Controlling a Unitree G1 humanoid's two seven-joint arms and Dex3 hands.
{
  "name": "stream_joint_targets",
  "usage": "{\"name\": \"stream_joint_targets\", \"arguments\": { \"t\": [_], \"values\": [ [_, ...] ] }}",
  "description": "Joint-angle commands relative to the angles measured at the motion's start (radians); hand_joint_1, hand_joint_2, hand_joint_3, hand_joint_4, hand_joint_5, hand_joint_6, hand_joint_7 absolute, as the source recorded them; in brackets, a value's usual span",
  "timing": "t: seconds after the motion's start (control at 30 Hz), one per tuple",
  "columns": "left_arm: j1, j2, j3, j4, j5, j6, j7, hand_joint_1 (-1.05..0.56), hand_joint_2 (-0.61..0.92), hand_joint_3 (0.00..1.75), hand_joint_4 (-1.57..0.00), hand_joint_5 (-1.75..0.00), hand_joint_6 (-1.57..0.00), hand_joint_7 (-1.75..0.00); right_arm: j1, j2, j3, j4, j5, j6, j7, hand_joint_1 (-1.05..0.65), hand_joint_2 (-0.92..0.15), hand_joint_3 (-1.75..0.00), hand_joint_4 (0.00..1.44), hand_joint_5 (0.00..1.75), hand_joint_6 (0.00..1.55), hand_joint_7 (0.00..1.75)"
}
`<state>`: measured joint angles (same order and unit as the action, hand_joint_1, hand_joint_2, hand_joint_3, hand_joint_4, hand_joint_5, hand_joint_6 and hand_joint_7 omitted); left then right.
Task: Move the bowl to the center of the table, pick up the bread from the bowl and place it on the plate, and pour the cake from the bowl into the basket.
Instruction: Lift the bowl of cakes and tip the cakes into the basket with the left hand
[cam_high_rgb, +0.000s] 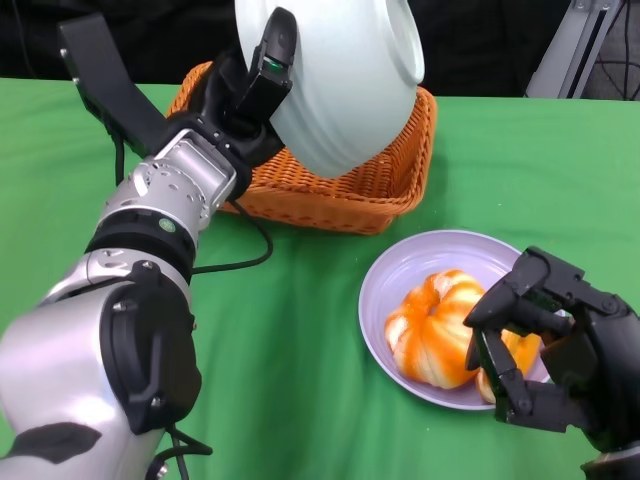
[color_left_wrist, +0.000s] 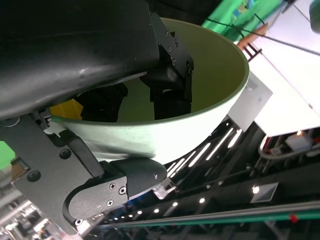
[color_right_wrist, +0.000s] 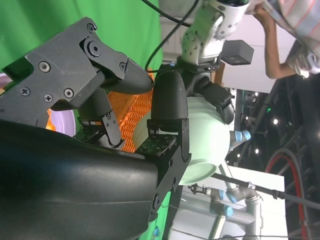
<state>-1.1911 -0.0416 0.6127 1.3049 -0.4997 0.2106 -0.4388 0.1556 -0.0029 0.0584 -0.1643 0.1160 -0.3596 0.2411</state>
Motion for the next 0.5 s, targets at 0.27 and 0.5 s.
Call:
{"name": "stream_joint_targets", "arguments": {
  "t": [0.27,0.5],
  "values": [
    [-0.035,0.000,0.037,-0.001,-0.049,0.033,0.013,-0.24,0.45,1.32,-0.94,-1.75,-0.77,-1.75,-0.008,-0.008,0.000,0.009,-0.002,-0.034,0.000,-0.14,-0.46,-1.11,0.73,1.65,0.65,1.46],
    [-0.037,-0.002,0.053,-0.002,-0.069,0.049,0.025,-0.27,0.52,1.17,-0.93,-1.75,-0.77,-1.75,-0.010,-0.012,-0.001,0.015,-0.007,-0.045,0.002,-0.12,-0.45,-1.12,0.74,1.65,0.65,1.46]
  ]
}}
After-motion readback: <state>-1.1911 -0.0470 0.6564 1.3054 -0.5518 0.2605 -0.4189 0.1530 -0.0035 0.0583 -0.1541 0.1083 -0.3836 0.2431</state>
